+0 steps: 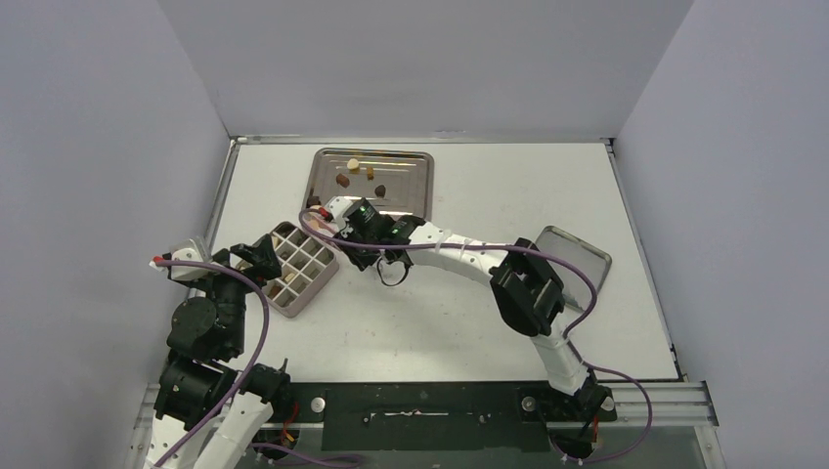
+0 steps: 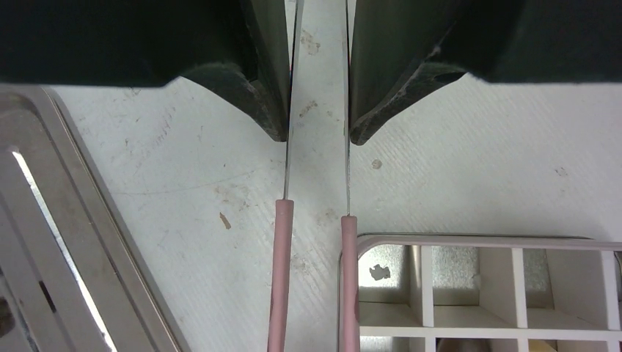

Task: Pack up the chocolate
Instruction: Place the fake chocolate in the packing box.

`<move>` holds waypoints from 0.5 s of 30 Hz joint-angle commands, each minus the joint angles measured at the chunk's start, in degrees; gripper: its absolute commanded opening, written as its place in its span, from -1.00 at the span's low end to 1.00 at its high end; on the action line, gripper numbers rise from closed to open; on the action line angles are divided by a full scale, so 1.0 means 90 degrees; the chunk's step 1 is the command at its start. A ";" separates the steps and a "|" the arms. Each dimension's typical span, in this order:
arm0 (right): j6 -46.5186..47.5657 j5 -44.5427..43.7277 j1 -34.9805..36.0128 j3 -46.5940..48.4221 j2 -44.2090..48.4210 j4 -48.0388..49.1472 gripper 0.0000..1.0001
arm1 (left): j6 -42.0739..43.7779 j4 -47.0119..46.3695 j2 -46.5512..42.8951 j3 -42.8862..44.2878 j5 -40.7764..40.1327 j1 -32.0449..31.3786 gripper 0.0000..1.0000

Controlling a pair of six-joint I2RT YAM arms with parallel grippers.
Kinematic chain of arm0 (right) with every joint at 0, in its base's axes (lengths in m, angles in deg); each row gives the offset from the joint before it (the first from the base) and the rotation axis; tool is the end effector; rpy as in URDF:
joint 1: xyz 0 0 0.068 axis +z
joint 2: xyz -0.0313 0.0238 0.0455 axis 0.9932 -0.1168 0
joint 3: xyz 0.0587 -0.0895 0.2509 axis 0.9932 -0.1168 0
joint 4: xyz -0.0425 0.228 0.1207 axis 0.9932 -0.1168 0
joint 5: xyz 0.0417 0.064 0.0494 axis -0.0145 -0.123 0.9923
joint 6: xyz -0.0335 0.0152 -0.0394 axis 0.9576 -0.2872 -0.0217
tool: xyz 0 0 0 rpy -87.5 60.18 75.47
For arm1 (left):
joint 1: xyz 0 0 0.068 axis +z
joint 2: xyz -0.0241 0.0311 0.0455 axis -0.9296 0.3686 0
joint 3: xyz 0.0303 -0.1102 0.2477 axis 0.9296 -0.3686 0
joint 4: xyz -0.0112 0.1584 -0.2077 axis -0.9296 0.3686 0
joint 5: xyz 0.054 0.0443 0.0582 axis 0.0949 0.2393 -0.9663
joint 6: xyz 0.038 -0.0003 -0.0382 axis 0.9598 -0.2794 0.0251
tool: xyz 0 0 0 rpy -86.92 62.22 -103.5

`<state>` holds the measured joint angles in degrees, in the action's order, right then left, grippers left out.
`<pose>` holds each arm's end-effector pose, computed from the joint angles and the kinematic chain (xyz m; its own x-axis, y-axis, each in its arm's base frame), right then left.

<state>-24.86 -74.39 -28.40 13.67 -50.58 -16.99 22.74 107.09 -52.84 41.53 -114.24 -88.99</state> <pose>0.2768 0.3998 0.2200 -0.4496 -0.5771 -0.6818 -0.8366 0.5395 0.0951 0.0704 -0.0076 0.3530 0.0880 -0.3479 -0.9334 -0.1381 0.9237 -0.3574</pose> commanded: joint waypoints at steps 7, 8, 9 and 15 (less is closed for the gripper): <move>-0.0170 -0.0515 0.0315 -0.0166 0.0734 0.0314 -0.71 | 0.0125 -0.0208 -0.0021 0.0067 -0.0036 0.0026 0.72; -0.0169 -0.0516 0.0342 -0.0202 0.0766 0.0314 -0.71 | 0.0124 -0.0210 -0.0016 0.0067 -0.0040 0.0026 0.72; -0.0187 -0.0518 0.0350 -0.0258 0.0790 0.0321 -0.70 | 0.0126 -0.0203 -0.0022 0.0066 -0.0036 0.0026 0.72; -0.0278 -0.0523 0.0418 -0.0533 0.0811 0.0326 -0.64 | 0.0116 -0.0198 -0.0006 0.0067 -0.0028 0.0026 0.72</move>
<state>-26.32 -77.74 -25.38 9.91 -48.35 -16.23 22.91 107.06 -52.84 41.53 -114.24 -88.99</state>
